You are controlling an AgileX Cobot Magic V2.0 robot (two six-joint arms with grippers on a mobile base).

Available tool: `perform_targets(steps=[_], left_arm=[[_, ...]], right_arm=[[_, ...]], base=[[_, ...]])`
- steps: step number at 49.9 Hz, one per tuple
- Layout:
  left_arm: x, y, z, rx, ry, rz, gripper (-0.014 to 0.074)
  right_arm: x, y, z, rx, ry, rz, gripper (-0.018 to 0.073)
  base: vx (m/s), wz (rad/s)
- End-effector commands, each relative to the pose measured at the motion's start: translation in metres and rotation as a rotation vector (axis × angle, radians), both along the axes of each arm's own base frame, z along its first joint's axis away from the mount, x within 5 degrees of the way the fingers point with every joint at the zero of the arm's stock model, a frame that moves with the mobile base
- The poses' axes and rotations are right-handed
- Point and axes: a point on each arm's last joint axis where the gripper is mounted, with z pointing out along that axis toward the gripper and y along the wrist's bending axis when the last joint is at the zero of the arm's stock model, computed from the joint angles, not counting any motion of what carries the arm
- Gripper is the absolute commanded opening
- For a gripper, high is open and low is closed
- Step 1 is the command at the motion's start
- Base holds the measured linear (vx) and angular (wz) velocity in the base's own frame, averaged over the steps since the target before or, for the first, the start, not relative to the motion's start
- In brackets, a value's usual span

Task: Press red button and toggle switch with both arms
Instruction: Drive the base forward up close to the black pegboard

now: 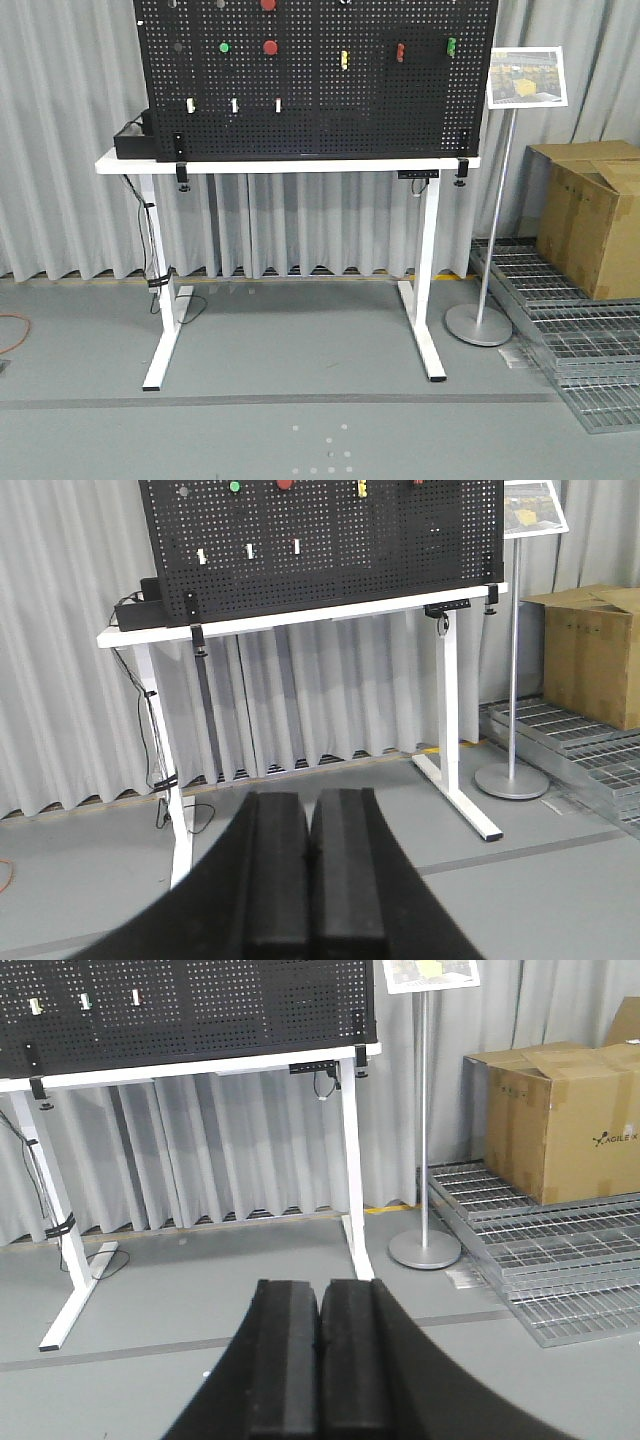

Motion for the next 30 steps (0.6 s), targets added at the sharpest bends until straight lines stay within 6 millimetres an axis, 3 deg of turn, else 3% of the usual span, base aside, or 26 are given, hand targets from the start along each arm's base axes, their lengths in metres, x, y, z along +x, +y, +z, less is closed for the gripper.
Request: perform_targets(steps=[1,30], left_arm=[[-0.0002,-0.0003,-0.0035,-0.023,-0.055,-0.004,0.0001],[-0.0002,-0.0003,-0.0035,-0.023,-0.055,-0.004,0.0001]], right_arm=[[-0.0005,-0.0001,0.0047,-0.017,-0.088,-0.004,-0.0003],[-0.0005,-0.0001,0.0047,-0.017,-0.088,-0.004,-0.0003]], base=[[0.00,0.00],[0.00,0.00]])
